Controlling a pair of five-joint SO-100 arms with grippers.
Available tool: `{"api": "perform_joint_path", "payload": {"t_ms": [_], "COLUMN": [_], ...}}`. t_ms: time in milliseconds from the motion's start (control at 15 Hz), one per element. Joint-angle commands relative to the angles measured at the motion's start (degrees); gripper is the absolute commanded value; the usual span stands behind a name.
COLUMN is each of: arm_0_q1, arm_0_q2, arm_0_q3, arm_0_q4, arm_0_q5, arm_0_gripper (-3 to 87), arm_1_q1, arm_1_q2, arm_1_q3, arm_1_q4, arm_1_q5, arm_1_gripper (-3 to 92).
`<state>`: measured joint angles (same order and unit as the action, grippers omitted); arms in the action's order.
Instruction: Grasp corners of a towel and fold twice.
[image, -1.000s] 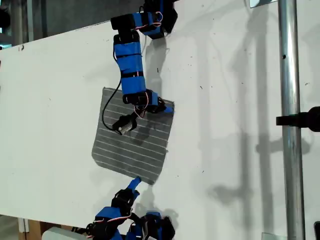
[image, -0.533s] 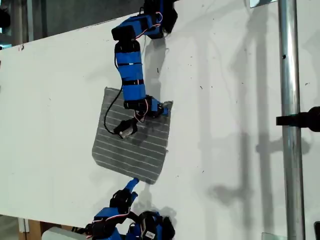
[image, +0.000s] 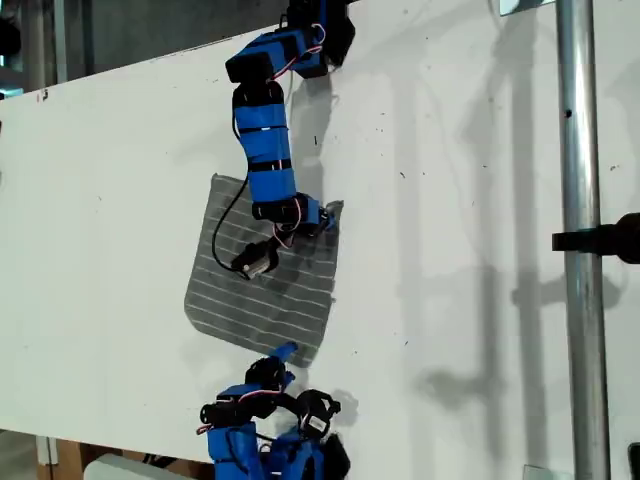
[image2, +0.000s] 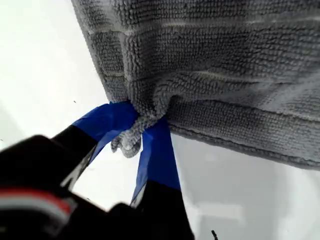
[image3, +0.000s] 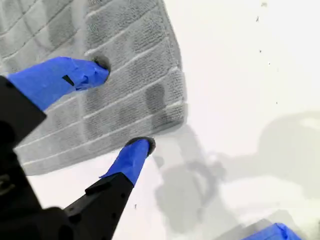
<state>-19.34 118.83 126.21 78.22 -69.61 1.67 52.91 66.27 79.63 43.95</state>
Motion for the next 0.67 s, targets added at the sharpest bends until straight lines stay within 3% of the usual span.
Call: {"api": "perform_joint_path", "payload": {"t_ms": [0, 267, 400, 467, 533, 600], "arm_0_q1": [0.6, 0.0, -0.8, -1.0, -1.3, -1.4], "arm_0_q2": [-2.5, -17.6, -23.2, -25.8, -28.6, -30.4], "arm_0_q3": [3.4, 2.2, -0.4, -1.5, -2.6, -3.3], "arm_0_q4": [-6.2, -9.8, -10.5, -10.5, -10.6, -10.6], "arm_0_q5": [-1.0, -2.7, -1.8, -1.4, -0.7, -0.4], "arm_0_gripper": [26.0, 28.4, 25.3, 19.2, 4.4, -2.9], "arm_1_q1": [-0.7, -1.6, -1.8, -2.1, -2.2, -2.4], "arm_1_q2": [2.4, 4.3, 4.9, 5.3, 5.5, 5.7], "arm_1_q3": [-0.4, -0.1, -0.1, 0.1, 0.4, 0.5], "arm_1_q4": [0.5, 0.3, 0.5, 0.7, 0.7, 0.7], "arm_1_q5": [0.7, 1.3, 1.5, 1.8, 2.0, 2.1], "arm_1_gripper": [-0.2, -0.2, -0.2, -0.2, -0.2, -0.2]}}
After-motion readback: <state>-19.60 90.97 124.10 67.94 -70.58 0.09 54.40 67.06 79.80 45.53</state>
